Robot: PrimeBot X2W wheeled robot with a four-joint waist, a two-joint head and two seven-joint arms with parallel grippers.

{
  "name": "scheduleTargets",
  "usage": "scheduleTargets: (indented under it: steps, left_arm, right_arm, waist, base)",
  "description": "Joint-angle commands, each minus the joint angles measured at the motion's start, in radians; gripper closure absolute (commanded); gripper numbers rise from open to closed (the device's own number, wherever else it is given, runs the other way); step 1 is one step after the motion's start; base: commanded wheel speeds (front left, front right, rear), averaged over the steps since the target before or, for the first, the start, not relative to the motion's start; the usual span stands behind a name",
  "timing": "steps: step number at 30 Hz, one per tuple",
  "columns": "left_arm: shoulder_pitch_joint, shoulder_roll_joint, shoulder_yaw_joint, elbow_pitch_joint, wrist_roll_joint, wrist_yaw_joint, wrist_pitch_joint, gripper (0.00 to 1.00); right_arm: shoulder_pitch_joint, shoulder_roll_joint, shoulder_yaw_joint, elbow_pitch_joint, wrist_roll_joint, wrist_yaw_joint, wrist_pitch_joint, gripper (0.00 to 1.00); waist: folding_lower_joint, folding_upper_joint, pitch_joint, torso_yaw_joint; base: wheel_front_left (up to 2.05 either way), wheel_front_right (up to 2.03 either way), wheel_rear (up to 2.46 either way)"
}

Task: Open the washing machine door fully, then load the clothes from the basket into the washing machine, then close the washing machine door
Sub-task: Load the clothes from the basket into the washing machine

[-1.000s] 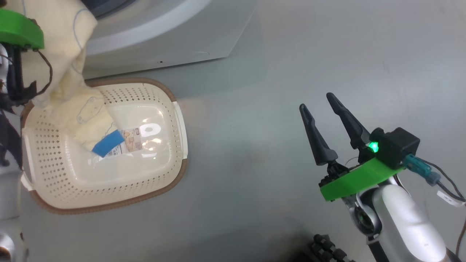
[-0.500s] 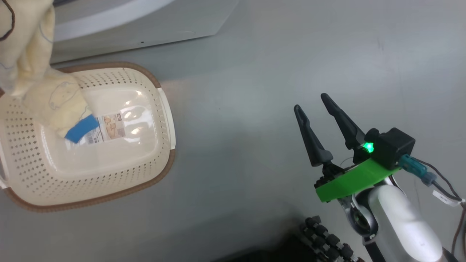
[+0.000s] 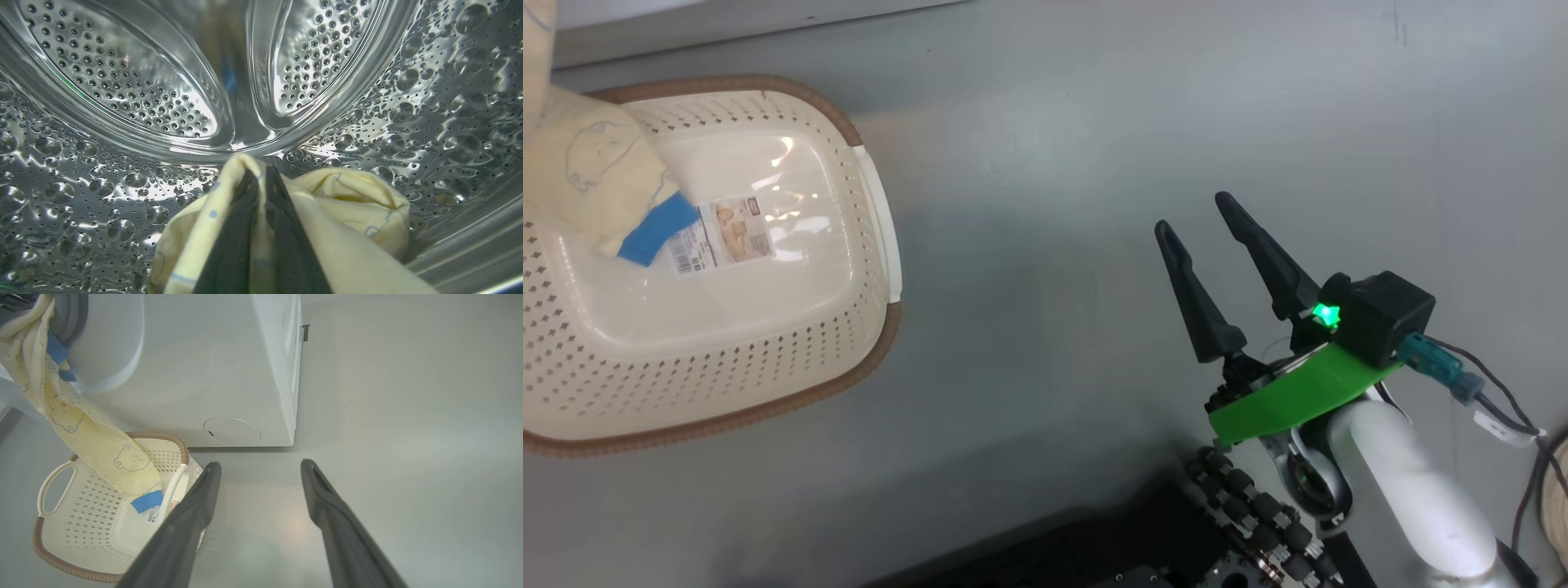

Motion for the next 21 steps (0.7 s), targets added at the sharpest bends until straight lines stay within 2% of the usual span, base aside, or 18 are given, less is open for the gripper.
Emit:
scheduleTargets:
  steps: [1,13,16,21]
  left_arm:
    - [-0.054,0.035,-0.002,-0.011,0.008,-0.003,0.002,1.0]
    - [-0.178,0.022,-0.068,0.165,-0.034,-0.003,0.074,1.0]
    - [-0.212,0.02,-0.091,0.162,-0.025,-0.003,0.008,1.0]
    - [-0.262,0.022,-0.139,0.12,0.032,0.007,-0.186,1.0]
  right_arm:
    - [0.023,0.001,0.022,-0.023,0.009,-0.003,-0.007,0.0]
    - [0.039,0.008,0.047,-0.024,0.014,-0.003,-0.007,0.0]
    - [0.038,0.009,0.055,-0.022,0.016,-0.003,-0.007,0.0]
    - [0.031,0.011,0.066,-0.021,0.021,-0.003,-0.007,0.0]
  waist:
    - [-0.0001,0.0,0.015,0.002]
    - [-0.0001,0.0,0.027,-0.002]
    - [-0.0001,0.0,0.027,-0.006]
    - [-0.0001,0.0,0.03,-0.013]
  base:
    - [0.0,0.0,0.0]
    - [0.0,0.0,0.0]
    - [0.0,0.0,0.0]
    - [0.0,0.0,0.0]
